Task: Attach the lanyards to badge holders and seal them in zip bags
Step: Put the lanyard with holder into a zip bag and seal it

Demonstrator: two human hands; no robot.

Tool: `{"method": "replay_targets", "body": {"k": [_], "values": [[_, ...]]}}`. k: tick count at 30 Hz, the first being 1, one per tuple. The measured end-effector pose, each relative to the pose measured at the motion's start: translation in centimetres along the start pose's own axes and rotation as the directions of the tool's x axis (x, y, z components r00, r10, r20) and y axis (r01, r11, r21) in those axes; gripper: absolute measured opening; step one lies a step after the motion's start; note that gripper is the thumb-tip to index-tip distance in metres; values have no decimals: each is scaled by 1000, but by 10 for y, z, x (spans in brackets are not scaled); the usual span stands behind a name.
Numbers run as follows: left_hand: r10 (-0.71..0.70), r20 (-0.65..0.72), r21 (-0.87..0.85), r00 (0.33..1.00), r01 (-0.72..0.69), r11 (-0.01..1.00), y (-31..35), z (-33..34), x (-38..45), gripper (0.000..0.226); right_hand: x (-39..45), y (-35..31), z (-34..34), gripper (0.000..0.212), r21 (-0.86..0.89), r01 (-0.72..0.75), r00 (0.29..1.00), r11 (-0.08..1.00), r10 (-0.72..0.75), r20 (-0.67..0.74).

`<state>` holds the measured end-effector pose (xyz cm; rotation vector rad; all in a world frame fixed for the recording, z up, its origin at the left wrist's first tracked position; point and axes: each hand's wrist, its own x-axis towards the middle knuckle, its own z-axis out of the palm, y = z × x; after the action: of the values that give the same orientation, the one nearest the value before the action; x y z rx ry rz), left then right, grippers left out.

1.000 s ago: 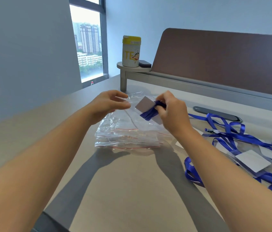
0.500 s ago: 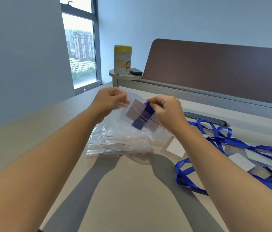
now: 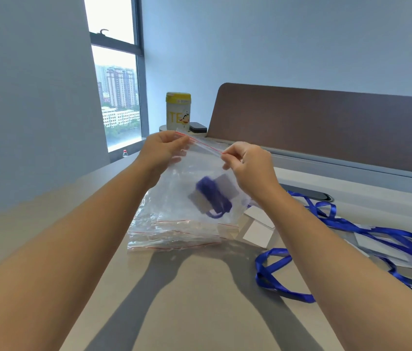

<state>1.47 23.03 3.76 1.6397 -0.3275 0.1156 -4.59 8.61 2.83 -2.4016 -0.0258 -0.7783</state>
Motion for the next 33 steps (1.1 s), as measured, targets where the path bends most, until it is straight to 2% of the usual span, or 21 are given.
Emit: {"method": "replay_targets", "body": {"k": [3,6,9,12,17,19,22,33], "values": [[-21,-9,-122,1000,20,992,5,-1,-4,18,-3,-6,-6,20,12,32,999,999,-32,-39],[-6,-24,-181,1000,1,984,7,-5,-8,20,-2,-7,-15,22,-85,26,999,996,-29,-43],[29,28,-44,999,-27,999,6,-7,-12,19,-3,-7,-17,27,-154,1,1000,988,-3,-8],[40,84,40,996,-44,998,9,-4,-20,18,-10,-12,-13,45,-80,3,997,997,3,76],[62,129,135,990,-80,988,11,-3,-30,11,-18,-21,-10,19,112,-5,997,994,-4,83],[69,116,155,991,-87,984,11,-4,-32,8,-20,-23,-10,18,161,-27,997,987,14,82],[66,98,184,993,-84,979,9,-4,-34,17,-23,-25,-10,18,198,-56,995,979,38,97],[140,82,311,987,-159,937,2,0,-41,18,-32,-22,-9,21,219,-95,990,971,67,128]]}}
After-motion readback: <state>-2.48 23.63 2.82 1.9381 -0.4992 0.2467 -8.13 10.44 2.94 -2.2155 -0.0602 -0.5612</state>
